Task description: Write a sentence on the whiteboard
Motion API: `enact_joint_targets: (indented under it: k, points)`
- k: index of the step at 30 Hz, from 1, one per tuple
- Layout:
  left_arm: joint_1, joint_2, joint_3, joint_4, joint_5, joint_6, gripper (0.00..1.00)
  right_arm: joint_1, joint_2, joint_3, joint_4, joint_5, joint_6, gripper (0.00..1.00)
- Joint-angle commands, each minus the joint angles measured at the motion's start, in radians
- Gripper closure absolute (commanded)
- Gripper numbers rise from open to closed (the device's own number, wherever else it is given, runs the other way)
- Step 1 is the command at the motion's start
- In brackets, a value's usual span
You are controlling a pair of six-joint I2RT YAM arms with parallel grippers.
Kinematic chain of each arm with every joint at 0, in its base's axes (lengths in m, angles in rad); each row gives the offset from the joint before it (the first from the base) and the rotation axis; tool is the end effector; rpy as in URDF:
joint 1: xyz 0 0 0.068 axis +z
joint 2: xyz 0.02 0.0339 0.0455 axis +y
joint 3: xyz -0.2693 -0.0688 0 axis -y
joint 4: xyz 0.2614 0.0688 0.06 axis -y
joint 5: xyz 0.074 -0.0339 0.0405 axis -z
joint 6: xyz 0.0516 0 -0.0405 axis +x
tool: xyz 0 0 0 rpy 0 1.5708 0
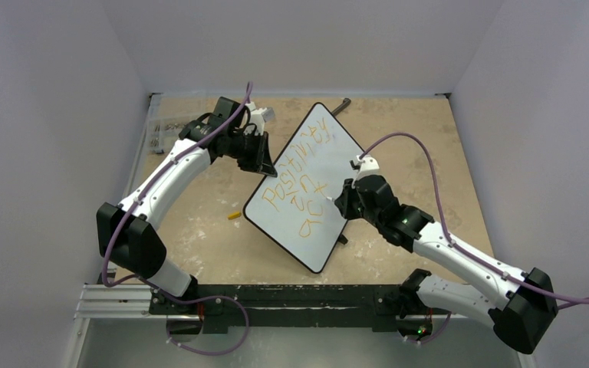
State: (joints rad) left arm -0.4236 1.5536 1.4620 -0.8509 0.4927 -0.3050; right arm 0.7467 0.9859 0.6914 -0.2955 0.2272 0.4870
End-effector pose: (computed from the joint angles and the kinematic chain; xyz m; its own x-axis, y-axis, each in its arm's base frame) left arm 0.3103 -0.1667 0.3219 -0.8883 0.1103 -0.4457 0.3657 0.7570 -0.5415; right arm 0.1856 0.1559 0.2504 -0.6063 0.0602 -0.7930 -0.2723 0.9211 0.2781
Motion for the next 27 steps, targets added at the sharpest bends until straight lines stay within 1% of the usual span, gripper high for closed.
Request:
enact_joint_targets:
  k: [1, 11, 17, 23, 27]
  points:
    - [0.003, -0.041, 0.006, 0.028, -0.068, 0.035, 1.00, 0.006, 0.033, -0.013, -0.088, 0.017, 0.064, 1.00]
    - [0.002, -0.042, 0.006, 0.026, -0.068, 0.035, 1.00, 0.006, 0.103, 0.103, -0.038, 0.062, 0.007, 1.00]
    - [0.002, -0.042, 0.005, 0.026, -0.068, 0.035, 1.00, 0.006, 0.135, 0.133, -0.015, 0.084, -0.022, 1.00]
    - [0.002, -0.040, 0.006, 0.026, -0.068, 0.037, 1.00, 0.006, 0.119, 0.140, -0.005, 0.096, -0.037, 1.00]
    - [0.002, -0.035, 0.007, 0.024, -0.064, 0.038, 1.00, 0.006, 0.071, 0.154, -0.015, 0.123, -0.043, 1.00]
